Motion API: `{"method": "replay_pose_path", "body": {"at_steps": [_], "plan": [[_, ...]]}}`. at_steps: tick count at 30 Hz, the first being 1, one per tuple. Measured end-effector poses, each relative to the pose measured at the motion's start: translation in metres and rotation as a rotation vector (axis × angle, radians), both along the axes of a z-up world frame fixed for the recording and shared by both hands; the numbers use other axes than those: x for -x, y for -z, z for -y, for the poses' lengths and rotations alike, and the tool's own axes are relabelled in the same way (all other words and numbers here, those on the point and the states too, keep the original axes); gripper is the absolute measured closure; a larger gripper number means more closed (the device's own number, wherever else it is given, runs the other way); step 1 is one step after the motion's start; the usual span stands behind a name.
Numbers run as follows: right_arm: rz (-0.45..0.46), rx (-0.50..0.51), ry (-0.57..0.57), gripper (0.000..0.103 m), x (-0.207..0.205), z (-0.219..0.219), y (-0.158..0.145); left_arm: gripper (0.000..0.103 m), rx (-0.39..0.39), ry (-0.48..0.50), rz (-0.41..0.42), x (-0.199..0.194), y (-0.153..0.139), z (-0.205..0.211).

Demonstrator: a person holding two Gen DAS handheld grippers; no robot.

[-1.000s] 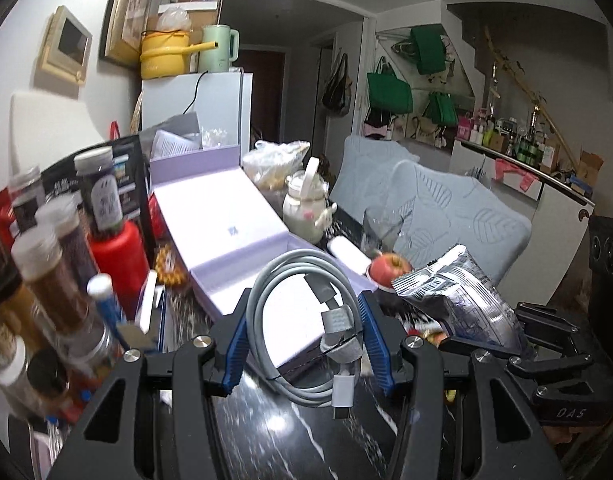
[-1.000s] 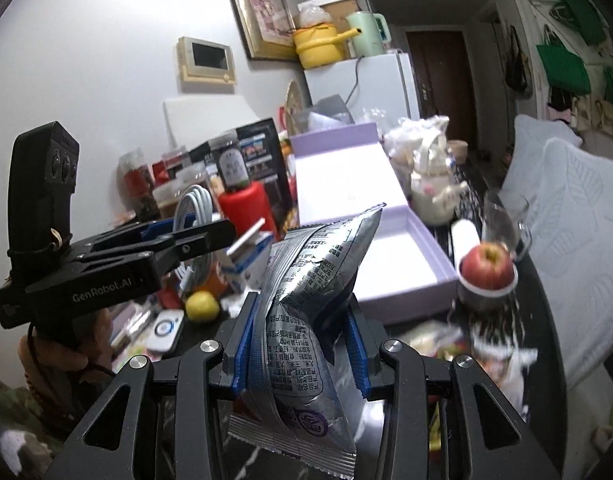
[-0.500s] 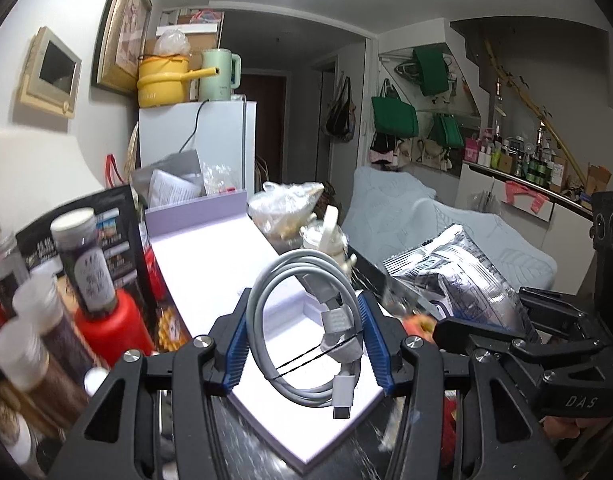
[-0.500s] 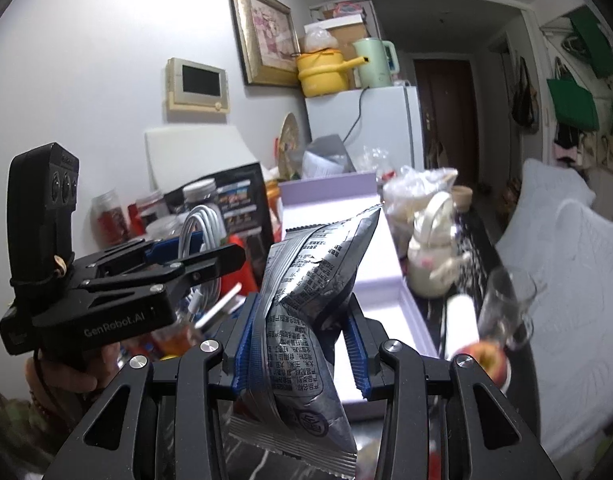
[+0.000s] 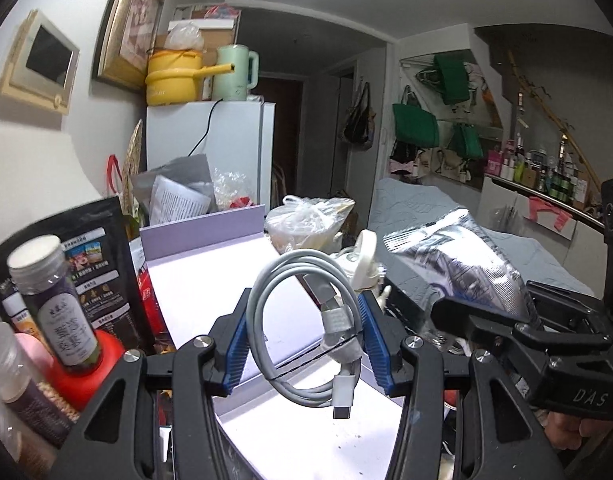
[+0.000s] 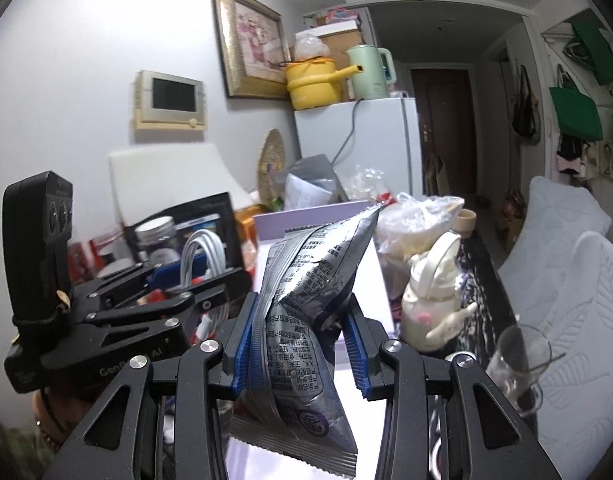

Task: Organize soft objects
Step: 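Lift and carry the cable and foil packet toward the lavender box with both tools, then lower the cable and foil packet into the lavender box and open both tools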

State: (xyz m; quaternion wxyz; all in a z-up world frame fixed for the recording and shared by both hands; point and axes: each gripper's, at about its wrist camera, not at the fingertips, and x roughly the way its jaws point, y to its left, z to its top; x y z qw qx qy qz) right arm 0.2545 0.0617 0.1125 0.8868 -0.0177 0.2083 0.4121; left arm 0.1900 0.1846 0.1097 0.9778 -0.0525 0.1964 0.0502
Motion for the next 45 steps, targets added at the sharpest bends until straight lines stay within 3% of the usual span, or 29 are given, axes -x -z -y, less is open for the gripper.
{"method": "replay_pose_path", "body": {"at_steps": [14,23,32,45], "plan": [[-0.083,0.031,0.048,0.064,-0.061,-0.022,0.044,0.053,0.0,-0.058,-0.176,-0.062,0.061,-0.02],[-0.155,0.109,0.071,0.064,-0.09,-0.034,0.079,0.053,-0.051,-0.069,-0.301,-0.091,0.103,-0.014],[-0.186,0.153,0.089,0.064,-0.098,-0.042,0.094,0.053,-0.06,-0.095,-0.368,-0.103,0.126,-0.013],[-0.214,0.213,0.093,0.064,-0.106,-0.055,0.115,0.053,-0.062,-0.146,-0.404,-0.113,0.144,-0.023]]}}
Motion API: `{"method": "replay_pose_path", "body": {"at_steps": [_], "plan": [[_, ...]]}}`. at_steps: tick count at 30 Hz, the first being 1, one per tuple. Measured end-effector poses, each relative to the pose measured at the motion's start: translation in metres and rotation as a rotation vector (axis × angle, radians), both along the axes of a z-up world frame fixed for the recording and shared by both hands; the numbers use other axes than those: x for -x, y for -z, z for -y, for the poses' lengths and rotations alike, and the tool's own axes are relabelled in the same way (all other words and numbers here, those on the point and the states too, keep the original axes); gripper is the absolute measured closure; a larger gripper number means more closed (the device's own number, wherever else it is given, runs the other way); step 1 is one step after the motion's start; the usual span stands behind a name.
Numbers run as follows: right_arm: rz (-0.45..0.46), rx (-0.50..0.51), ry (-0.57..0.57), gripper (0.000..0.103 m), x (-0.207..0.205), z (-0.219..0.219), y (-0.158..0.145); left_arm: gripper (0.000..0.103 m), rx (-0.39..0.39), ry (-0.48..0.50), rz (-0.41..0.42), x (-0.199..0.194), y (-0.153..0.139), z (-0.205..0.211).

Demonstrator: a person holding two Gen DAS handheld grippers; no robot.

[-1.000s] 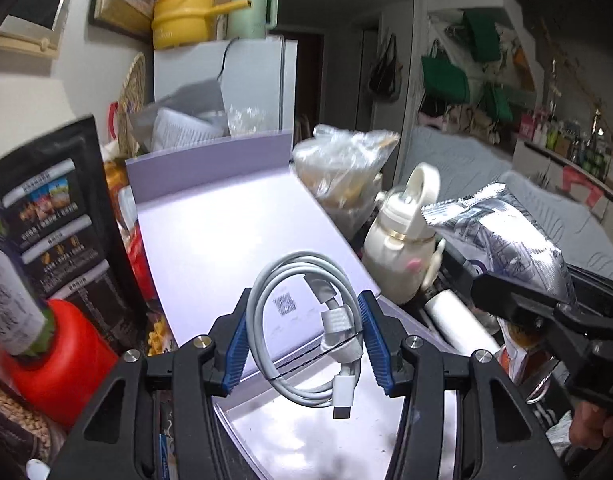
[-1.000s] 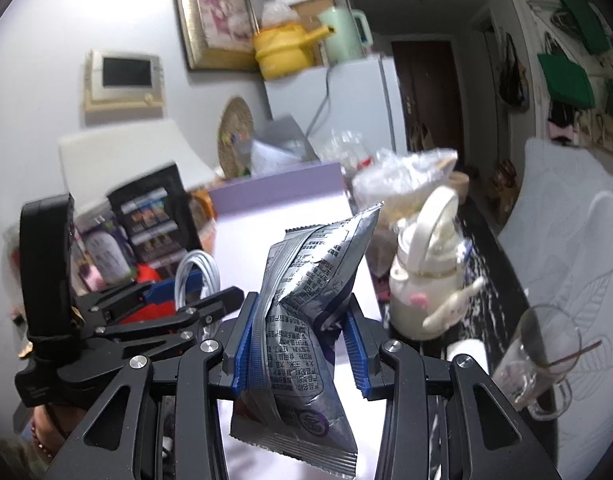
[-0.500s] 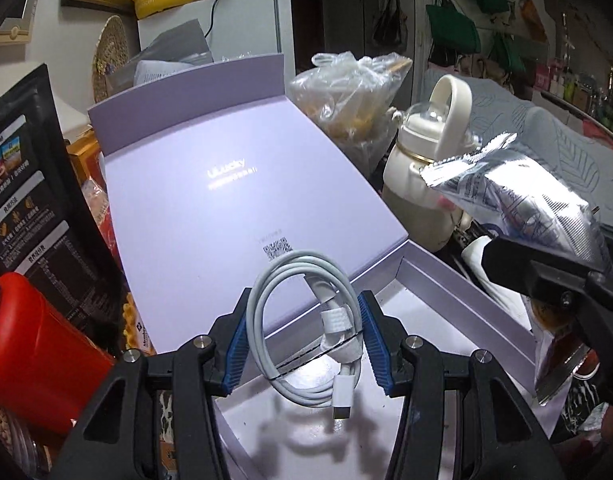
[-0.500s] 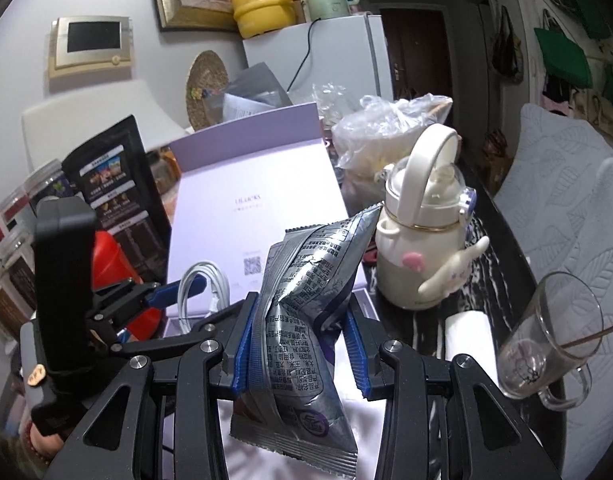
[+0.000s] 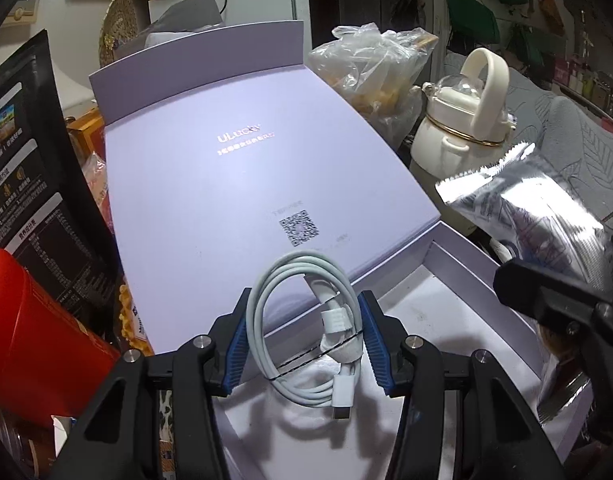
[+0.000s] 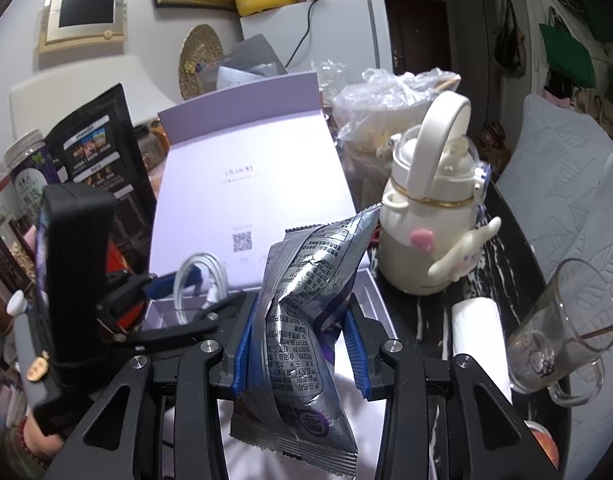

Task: Organize soft objects
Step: 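Lower the cable and foil packet into the lavender box and open both tools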

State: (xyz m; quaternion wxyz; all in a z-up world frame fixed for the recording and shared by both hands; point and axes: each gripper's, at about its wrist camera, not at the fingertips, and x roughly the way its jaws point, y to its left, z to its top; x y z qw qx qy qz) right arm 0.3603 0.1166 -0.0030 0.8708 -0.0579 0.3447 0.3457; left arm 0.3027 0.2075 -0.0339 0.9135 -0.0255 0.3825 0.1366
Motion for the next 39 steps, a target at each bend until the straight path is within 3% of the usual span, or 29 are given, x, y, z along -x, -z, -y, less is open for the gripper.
{"method": "replay_pose_path", "body": {"at_steps": [5,9,10,17,24,28,39], "plan": [[-0.018,0.019,-0.002,0.064,-0.003,-0.004,0.01,0.05,-0.014,0.004,-0.019,-0.005,0.002,0.001],[-0.03,0.03,-0.001,0.064,-0.005,-0.006,0.016,0.025,-0.026,-0.015,-0.036,-0.007,0.003,0.001],[-0.032,0.033,0.001,0.063,-0.006,-0.006,0.017,0.024,-0.021,-0.02,-0.036,-0.007,0.002,-0.001],[-0.062,0.036,0.008,0.063,-0.012,-0.006,0.025,0.024,-0.045,-0.041,-0.034,-0.004,-0.004,-0.003],[-0.084,0.053,0.03,0.05,-0.016,-0.004,0.029,0.024,-0.045,-0.052,-0.011,0.005,-0.013,-0.004],[-0.101,0.06,0.05,0.05,-0.019,-0.001,0.031,0.024,-0.035,-0.053,-0.003,0.009,-0.017,-0.003],[-0.038,0.042,0.071,0.05,-0.006,0.008,0.002,0.024,-0.045,-0.06,0.052,0.022,-0.049,0.001]]}}
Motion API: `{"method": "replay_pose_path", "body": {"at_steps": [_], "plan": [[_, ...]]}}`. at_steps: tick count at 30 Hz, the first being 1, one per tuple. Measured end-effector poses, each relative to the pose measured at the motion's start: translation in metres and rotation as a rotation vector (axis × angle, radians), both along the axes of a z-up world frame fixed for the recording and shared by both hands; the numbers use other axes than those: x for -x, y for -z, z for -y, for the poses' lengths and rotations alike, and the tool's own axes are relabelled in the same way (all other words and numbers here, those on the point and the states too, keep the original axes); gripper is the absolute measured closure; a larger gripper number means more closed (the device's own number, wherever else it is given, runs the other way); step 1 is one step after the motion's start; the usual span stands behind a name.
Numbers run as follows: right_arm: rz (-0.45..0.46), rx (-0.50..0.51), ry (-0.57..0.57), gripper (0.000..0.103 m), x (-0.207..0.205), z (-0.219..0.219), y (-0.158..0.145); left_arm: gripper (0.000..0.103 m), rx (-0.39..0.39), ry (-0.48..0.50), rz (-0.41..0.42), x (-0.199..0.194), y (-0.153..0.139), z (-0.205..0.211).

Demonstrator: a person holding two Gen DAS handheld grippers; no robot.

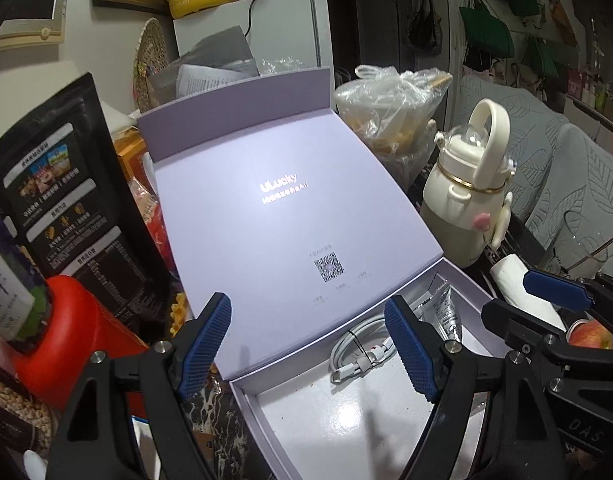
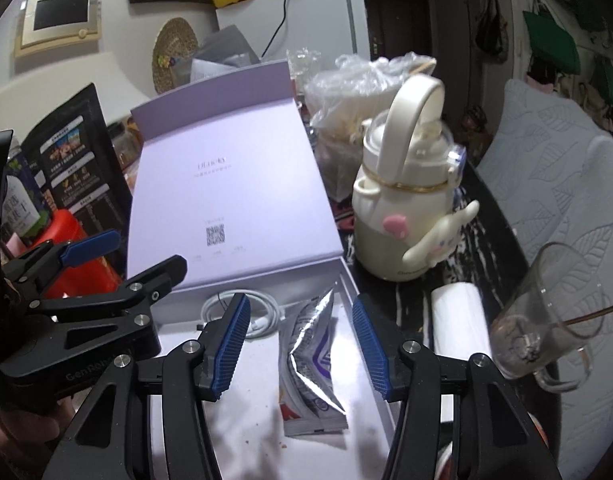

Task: Organize soft objects
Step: 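Lower the cable and foil packet into the lavender box and open both tools, then withdraw both tools from the box back toward the snack pile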

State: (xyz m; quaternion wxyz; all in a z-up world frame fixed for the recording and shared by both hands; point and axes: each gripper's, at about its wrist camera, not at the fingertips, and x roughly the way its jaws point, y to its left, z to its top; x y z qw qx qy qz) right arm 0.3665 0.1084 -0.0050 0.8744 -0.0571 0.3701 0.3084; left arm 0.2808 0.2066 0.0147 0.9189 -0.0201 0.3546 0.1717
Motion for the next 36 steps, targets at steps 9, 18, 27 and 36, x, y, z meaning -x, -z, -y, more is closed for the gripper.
{"method": "replay_pose_path", "body": {"at_steps": [9,18,27,36], "plan": [[0.075,-0.014,0.0,0.05,0.027,0.012,-0.044,0.024,-0.003,-0.003,0.086,0.029,-0.046,0.007],[0.181,-0.034,0.007,0.05,0.071,0.033,-0.091,0.024,-0.018,-0.005,0.187,0.074,-0.095,0.02],[0.274,-0.048,0.016,0.047,0.123,0.052,-0.128,0.024,-0.035,0.028,0.269,0.122,-0.131,0.041],[0.376,-0.058,0.055,0.039,0.181,0.077,-0.16,0.008,-0.062,0.103,0.356,0.175,-0.159,0.073]]}}
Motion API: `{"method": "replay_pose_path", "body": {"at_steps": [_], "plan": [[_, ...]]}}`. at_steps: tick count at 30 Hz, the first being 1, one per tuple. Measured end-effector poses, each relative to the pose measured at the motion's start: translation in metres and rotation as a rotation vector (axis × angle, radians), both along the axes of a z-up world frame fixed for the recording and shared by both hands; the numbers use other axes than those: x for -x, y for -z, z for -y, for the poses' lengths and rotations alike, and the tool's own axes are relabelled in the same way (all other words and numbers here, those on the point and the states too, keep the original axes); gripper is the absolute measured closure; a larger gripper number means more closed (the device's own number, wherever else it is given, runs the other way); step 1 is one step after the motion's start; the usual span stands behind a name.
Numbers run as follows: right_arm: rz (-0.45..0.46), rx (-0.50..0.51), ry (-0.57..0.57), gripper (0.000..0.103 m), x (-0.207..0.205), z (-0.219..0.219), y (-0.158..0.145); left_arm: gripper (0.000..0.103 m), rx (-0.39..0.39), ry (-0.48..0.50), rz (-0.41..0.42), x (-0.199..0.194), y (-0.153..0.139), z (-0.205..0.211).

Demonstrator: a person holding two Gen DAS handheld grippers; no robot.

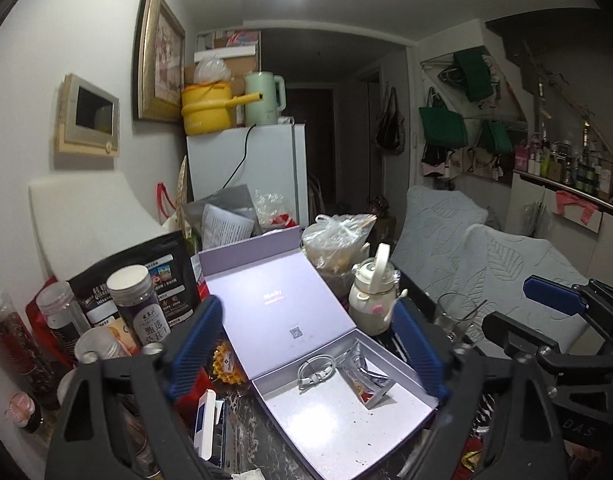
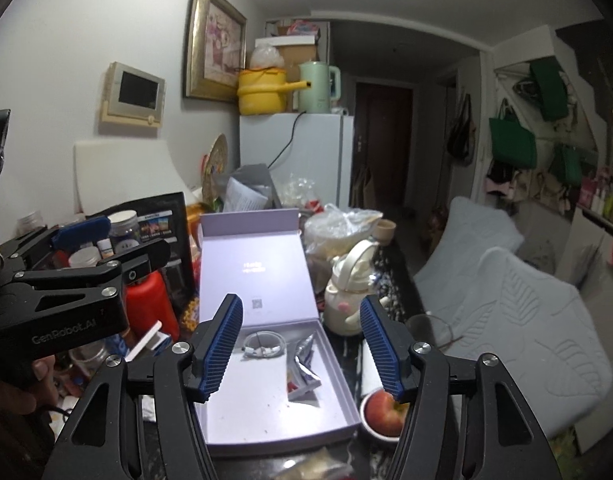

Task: Organize soft objects
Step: 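Withdraw both tools from the box back toward the snack pile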

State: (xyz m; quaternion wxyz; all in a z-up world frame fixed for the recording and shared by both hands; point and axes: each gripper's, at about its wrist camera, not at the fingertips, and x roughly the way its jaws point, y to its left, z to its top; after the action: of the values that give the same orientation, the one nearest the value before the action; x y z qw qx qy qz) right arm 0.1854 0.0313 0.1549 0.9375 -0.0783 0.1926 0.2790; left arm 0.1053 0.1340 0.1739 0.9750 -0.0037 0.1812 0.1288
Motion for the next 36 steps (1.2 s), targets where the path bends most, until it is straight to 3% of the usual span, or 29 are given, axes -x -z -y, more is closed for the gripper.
{"method": "replay_pose_path", "body": {"at_steps": [9,16,36], "plan": [[0.033,0.004,0.037,0.024,0.049,0.027,-0.005,0.003,-0.005,0.058,0.025,0.046,-0.005,0.025],[0.032,-0.002,0.076,0.023,0.083,0.05,0.007,0.001,0.015,0.097,0.012,0.071,0.01,0.043],[-0.106,-0.006,0.207,0.021,0.14,0.103,0.09,0.001,0.059,0.302,-0.169,0.082,0.093,0.088]]}}
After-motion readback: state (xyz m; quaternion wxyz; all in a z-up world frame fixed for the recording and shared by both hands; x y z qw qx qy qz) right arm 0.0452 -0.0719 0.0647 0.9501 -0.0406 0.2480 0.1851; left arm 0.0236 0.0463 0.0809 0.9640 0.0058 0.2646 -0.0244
